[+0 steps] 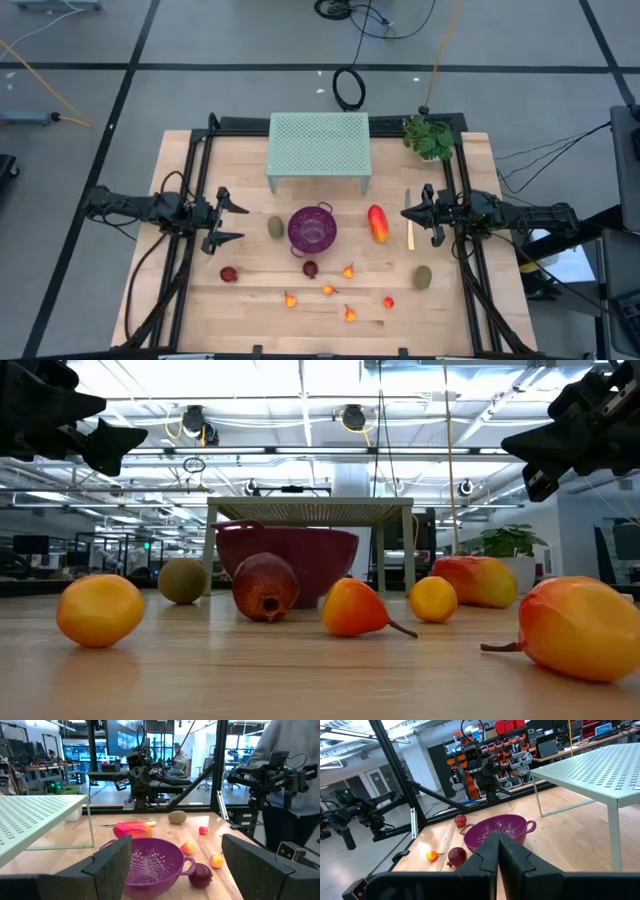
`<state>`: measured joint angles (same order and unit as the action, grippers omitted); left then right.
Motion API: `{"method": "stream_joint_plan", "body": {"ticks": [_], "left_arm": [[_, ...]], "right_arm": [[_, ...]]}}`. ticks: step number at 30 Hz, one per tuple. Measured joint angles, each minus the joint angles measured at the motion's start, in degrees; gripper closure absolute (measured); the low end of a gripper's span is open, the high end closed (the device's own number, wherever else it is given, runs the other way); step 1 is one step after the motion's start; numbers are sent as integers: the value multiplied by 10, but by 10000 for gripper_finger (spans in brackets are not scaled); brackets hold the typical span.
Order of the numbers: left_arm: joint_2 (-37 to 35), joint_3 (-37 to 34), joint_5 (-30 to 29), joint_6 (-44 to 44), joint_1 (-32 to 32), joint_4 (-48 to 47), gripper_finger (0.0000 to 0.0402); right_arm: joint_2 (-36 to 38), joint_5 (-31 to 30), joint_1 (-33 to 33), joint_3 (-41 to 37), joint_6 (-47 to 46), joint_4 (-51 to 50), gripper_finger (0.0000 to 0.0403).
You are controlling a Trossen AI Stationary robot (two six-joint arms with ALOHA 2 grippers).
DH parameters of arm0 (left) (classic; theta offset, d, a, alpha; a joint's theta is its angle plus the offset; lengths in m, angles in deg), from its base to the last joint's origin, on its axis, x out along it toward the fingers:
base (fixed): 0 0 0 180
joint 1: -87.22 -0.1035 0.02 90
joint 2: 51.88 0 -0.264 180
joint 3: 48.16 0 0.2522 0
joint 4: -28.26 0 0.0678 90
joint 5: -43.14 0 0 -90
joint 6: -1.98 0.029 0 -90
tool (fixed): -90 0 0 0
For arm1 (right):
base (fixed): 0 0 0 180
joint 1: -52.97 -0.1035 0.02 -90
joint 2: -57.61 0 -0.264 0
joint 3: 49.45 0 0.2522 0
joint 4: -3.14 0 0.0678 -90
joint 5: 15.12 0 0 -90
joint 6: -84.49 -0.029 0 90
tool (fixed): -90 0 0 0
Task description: Pick & Place Fruit
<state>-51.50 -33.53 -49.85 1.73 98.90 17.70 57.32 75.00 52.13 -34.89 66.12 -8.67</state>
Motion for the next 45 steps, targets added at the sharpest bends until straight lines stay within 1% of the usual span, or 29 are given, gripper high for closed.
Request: {"method": "stream_joint_plan", "body": {"ticks": [12, 15, 21, 26, 29, 33, 37, 41, 45], "left_arm": [[0, 0, 0, 0, 0, 0, 91], [0, 0, 0, 0, 0, 0, 92], [0, 0, 0, 0, 0, 0, 91], [0, 0, 0, 4, 0, -1, 92], [0, 0, 0, 50, 0, -15, 92], [0, 1, 0, 103, 0, -16, 91], [0, 1, 0, 101, 0, -16, 91], [0, 1, 0, 103, 0, -16, 91], [0, 1, 0, 100, 0, -16, 91]], "right_arm": [[0, -1, 0, 0, 1, 2, 399], [0, -20, 0, 0, 13, 5, 399], [0, -16, 0, 0, -16, 15, 399], [0, -18, 0, 0, -77, 71, 399], [0, -20, 0, 0, -104, 113, 399], [0, -46, 0, 0, -94, 156, 399], [0, -63, 0, 0, -75, 192, 399], [0, -63, 0, 0, -73, 220, 399], [0, -62, 0, 0, -94, 236, 399]]}}
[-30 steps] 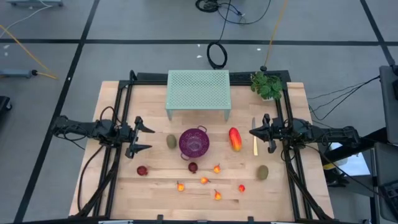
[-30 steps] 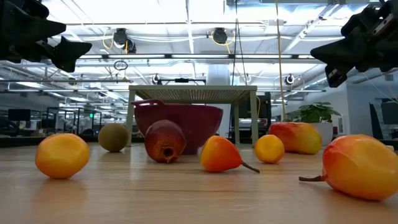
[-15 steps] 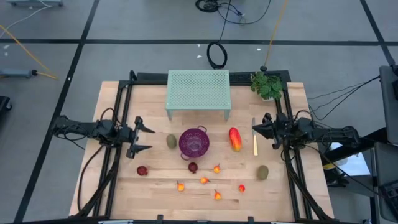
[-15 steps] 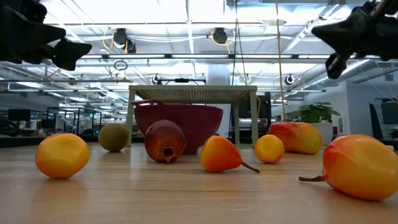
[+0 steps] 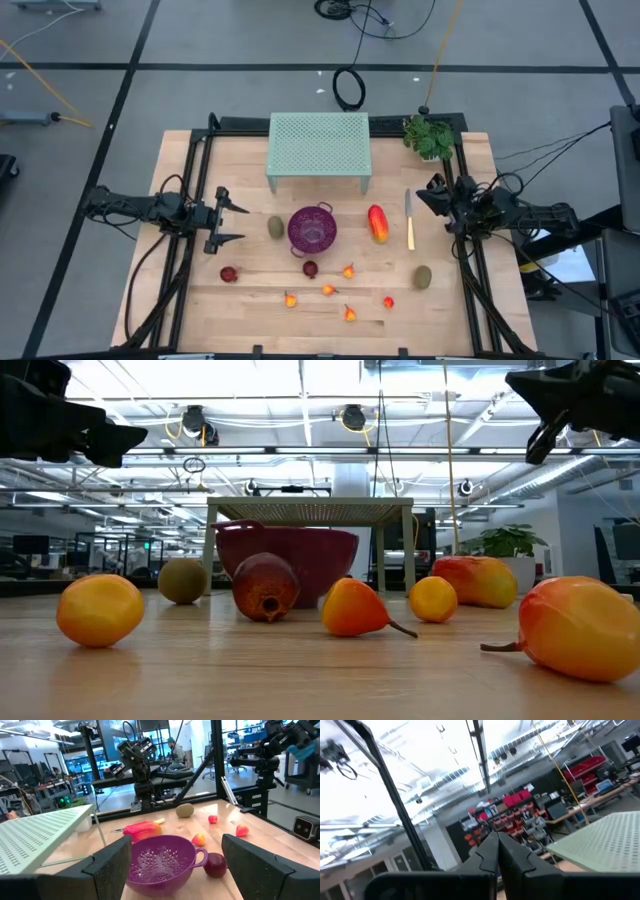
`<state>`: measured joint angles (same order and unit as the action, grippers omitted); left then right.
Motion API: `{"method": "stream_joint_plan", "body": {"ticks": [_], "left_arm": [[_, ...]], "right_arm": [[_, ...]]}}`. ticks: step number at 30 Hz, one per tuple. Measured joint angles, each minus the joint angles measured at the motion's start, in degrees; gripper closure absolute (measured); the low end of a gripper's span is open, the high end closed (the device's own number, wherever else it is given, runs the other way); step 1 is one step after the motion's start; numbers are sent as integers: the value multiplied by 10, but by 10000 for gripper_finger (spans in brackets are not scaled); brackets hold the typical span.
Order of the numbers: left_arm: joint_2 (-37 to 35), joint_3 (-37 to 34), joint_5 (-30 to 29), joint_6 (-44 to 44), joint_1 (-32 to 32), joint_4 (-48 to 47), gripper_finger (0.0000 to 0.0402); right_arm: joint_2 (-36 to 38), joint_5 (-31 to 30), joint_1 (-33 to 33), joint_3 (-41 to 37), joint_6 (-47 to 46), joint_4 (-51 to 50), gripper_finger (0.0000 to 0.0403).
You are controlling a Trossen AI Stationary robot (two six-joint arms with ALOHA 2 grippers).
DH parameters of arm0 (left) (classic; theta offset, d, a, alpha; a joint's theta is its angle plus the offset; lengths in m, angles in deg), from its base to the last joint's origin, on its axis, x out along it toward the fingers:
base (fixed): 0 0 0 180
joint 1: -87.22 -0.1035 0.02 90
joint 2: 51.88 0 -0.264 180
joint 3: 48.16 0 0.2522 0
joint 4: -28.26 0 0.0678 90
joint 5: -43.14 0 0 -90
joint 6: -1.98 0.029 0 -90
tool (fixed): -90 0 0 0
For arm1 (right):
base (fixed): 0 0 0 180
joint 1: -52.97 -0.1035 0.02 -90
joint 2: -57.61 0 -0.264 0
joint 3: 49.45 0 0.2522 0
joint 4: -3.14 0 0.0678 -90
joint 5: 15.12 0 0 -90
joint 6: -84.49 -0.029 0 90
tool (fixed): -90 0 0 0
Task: Pick & Place Fruit
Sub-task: Put the violet strainer bowl on the shelf
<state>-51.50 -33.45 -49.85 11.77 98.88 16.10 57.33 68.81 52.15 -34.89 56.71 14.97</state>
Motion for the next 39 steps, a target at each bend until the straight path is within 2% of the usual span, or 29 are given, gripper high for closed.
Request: {"method": "stream_joint_plan", "body": {"ticks": [4, 8, 10, 12, 14, 17, 19, 25, 30, 34, 39], "left_arm": [[0, -1, -33, 24, 0, 14, 91], [0, -2, -54, 30, 0, 76, 91], [0, -2, -56, -31, 0, 140, 91], [0, -1, -58, -135, 0, 216, 91], [0, 1, -42, -184, 0, 261, 92], [7, 26, 9, -187, 1, 243, 92], [28, 51, 3, -206, 0, 192, 91], [169, 173, -21, -265, 1, 18, 92], [318, 282, -8, -309, 1, -41, 91], [419, 346, 31, -348, 0, -1, 92], [503, 373, 37, -392, 1, 137, 91]], "right_arm": [[0, 1, 0, 0, -15, -5, 399], [0, 1, 0, 0, -16, -16, 399], [0, 1, 0, 0, -17, -16, 399], [0, 1, 0, 0, -16, -16, 399], [0, -1, 0, 0, -15, -17, 399], [0, -9, 0, 0, -15, -20, 399], [0, -16, 0, 0, -15, -19, 399], [0, -15, 0, 0, -15, -19, 399], [0, -14, 0, 0, -12, -19, 399], [0, -14, 0, 0, -11, -19, 399], [0, -14, 0, 0, -11, -19, 399]]}}
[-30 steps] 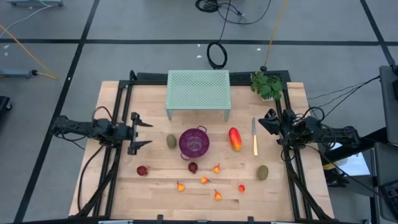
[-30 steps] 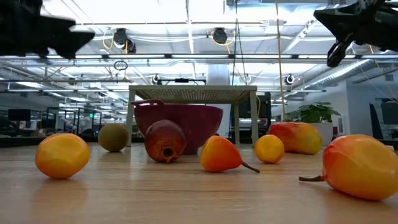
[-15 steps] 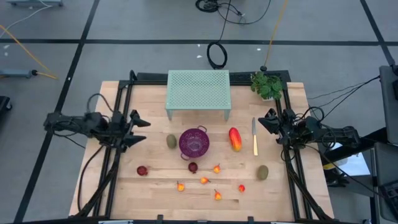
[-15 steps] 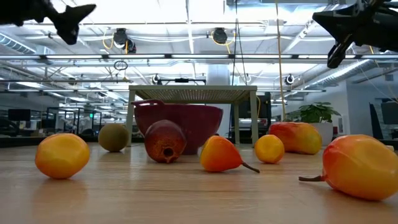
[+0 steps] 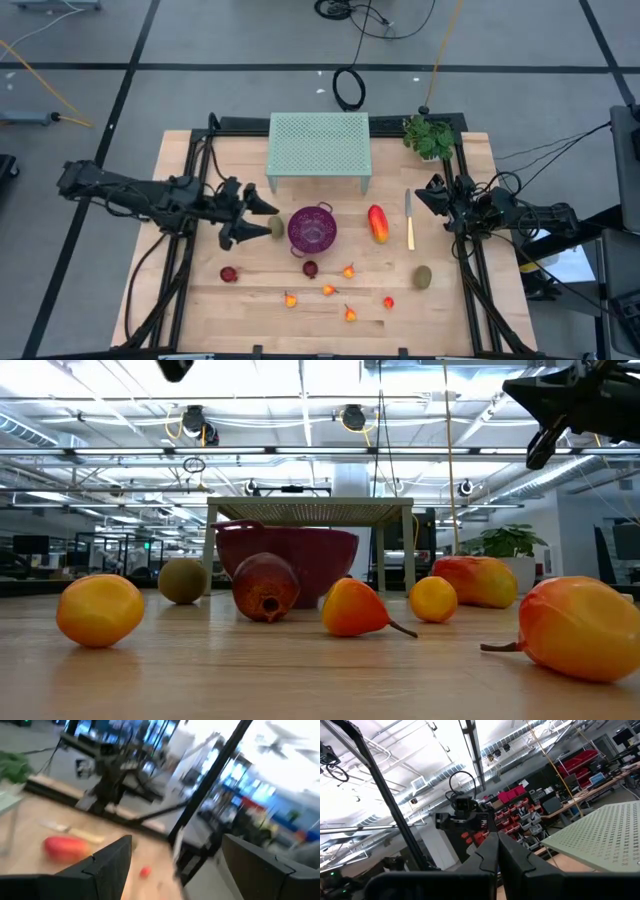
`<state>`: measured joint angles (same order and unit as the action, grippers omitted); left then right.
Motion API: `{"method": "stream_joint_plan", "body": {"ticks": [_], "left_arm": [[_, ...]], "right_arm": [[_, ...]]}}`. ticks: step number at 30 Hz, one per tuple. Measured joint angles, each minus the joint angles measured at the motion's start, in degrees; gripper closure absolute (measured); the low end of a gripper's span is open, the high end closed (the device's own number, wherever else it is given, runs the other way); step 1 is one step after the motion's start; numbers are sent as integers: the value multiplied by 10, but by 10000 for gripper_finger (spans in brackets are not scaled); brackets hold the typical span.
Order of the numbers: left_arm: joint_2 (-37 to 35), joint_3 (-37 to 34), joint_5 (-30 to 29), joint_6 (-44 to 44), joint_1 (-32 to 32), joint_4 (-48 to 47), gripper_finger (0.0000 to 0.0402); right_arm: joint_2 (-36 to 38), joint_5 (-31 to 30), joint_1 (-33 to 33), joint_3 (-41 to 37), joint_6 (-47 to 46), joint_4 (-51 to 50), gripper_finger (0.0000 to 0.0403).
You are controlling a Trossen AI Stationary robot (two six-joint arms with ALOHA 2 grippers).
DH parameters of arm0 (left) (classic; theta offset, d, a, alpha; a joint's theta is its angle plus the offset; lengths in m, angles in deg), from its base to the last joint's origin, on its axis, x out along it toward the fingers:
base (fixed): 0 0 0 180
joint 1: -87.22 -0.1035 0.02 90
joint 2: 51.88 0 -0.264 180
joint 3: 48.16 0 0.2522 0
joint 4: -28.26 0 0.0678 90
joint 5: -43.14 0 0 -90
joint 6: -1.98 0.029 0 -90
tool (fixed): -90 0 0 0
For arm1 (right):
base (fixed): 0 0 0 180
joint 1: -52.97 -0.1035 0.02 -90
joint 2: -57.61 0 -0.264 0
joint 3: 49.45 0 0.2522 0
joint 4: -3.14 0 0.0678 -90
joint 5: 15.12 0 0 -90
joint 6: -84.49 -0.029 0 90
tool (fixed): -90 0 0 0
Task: Pick & Place Fruit
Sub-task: Put the violet strainer bowl on the shelf
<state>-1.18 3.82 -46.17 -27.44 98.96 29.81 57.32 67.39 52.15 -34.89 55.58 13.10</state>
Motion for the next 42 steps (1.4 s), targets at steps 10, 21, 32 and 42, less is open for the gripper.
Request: {"method": "stream_joint_plan", "body": {"ticks": [10, 21, 32, 42], "left_arm": [[83, 45, -201, -147, 24, -98, 92], [282, 324, -246, -324, 30, -570, 92], [391, 410, -209, -429, -15, -662, 92], [441, 410, -163, -444, -53, -662, 92]], "right_arm": [[0, 2, 0, 0, -5, 0, 399], [0, 3, 0, 0, -5, 0, 399], [0, 3, 0, 0, -4, -6, 399], [0, 3, 0, 0, -4, -23, 399]]}}
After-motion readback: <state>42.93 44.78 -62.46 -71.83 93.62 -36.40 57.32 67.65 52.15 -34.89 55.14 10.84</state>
